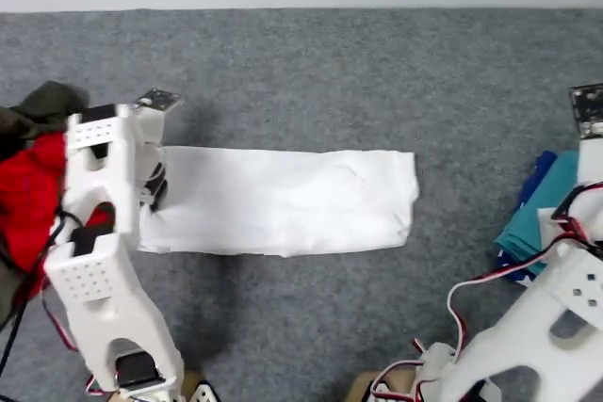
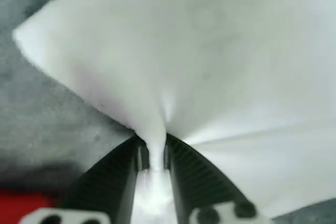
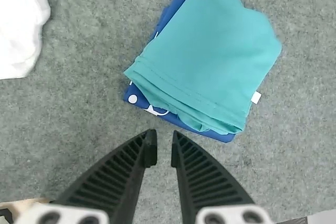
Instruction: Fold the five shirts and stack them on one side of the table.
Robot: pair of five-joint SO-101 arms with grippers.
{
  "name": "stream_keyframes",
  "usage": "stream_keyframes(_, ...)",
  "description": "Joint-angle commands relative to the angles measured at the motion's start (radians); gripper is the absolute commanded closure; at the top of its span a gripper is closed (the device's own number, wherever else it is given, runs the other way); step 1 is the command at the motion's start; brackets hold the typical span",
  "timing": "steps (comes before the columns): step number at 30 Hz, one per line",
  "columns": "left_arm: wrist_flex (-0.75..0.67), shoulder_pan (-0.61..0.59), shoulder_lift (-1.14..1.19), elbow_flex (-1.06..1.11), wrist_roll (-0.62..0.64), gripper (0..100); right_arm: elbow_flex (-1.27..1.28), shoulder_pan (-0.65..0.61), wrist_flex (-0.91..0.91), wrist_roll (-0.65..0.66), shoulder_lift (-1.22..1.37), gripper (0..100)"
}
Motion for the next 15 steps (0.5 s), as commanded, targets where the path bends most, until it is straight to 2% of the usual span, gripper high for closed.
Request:
stream_keyframes(1, 0.017, -0.054, -0.13, -0.016, -0.014, 100, -0.011, 0.012, 0.031, 0.011, -0.031, 93.4)
stream_keyframes(8, 0.17, 0.054, -0.287, -0.015, -0.074, 100, -0.011, 0.012, 0.031, 0.011, -0.031, 93.4)
stream_keyframes(15, 0.253, 0.302, -0.417, -0.015, -0.069, 100, -0.006, 0.012, 0.031, 0.011, -0.031, 93.4)
